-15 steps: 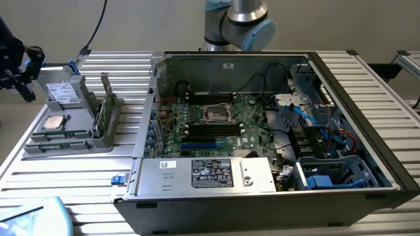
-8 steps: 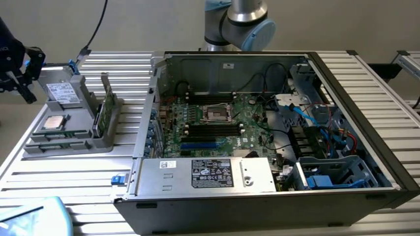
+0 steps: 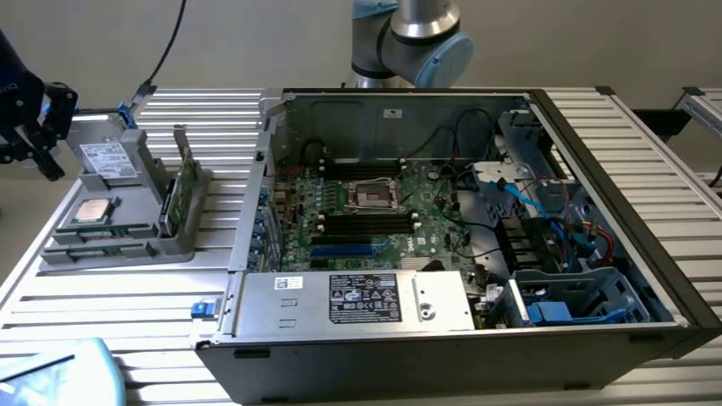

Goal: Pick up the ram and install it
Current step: 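Pick up the ram and move it above insertion slot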

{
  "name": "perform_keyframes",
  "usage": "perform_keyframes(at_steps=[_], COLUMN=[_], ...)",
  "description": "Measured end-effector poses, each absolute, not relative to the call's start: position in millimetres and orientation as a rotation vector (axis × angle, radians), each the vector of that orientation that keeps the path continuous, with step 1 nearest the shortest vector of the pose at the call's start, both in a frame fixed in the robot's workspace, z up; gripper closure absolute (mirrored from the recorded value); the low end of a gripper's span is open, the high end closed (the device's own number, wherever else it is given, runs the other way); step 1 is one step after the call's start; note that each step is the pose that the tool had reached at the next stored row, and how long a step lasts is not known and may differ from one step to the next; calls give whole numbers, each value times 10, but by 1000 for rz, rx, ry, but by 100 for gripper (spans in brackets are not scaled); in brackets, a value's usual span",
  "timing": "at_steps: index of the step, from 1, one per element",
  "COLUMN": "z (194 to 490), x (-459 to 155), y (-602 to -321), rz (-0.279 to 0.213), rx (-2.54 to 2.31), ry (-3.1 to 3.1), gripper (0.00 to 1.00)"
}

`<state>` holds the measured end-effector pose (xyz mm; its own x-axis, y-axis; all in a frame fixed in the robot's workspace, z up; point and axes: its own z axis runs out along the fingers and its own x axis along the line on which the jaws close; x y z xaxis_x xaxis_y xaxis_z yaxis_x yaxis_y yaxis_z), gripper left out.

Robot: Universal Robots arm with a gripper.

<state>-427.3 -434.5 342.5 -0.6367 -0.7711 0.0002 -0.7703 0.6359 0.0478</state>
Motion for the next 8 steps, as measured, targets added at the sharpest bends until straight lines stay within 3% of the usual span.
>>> perform_keyframes(at_steps=[8], z=[3375], x=[-4273], y=[-4345], rz=[-65], rx=[1530], ry=[-2716], gripper=[90])
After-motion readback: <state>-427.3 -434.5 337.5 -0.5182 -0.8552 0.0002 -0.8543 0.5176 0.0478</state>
